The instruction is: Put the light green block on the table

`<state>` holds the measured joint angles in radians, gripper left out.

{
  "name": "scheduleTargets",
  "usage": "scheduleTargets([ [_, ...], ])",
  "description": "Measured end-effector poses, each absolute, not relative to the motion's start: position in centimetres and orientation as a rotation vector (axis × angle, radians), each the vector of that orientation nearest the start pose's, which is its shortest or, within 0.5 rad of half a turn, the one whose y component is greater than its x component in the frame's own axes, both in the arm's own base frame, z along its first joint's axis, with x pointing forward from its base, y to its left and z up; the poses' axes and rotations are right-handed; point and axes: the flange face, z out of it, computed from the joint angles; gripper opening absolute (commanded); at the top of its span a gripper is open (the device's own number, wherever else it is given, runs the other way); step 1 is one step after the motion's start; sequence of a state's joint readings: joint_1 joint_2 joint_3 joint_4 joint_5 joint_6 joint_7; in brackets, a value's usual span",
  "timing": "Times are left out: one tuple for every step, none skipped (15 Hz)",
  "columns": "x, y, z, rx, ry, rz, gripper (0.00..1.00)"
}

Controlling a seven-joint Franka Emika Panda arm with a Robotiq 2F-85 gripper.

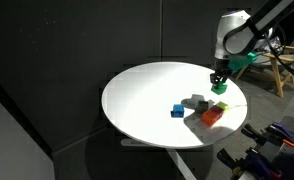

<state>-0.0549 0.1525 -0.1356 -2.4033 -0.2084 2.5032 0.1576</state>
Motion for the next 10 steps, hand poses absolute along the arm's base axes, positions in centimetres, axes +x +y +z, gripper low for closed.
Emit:
scheduleTargets([
  [48.6,-9.6,24.7,-3.268,0.3,0.091,0.28],
  [48.8,-10.0,24.5,-3.268,0.31,0.092,0.28],
  [48.9,-10.4,24.4,-3.269,0.321,0.094,0.28],
  [49.1,-10.7,24.2,-3.27,0.331,0.097,0.28],
  [49.2,-11.1,24.1,-3.27,0.34,0.1,0.28],
  [49.4,-11.4,23.9,-3.271,0.349,0.104,0.47],
  [49.4,-11.7,23.7,-3.271,0.356,0.109,0.77],
  [49.5,-11.9,23.5,-3.272,0.361,0.114,0.77],
  [49.6,-12.1,23.3,-3.272,0.365,0.118,0.78],
  [49.7,-12.2,23.1,-3.273,0.367,0.122,0.83],
])
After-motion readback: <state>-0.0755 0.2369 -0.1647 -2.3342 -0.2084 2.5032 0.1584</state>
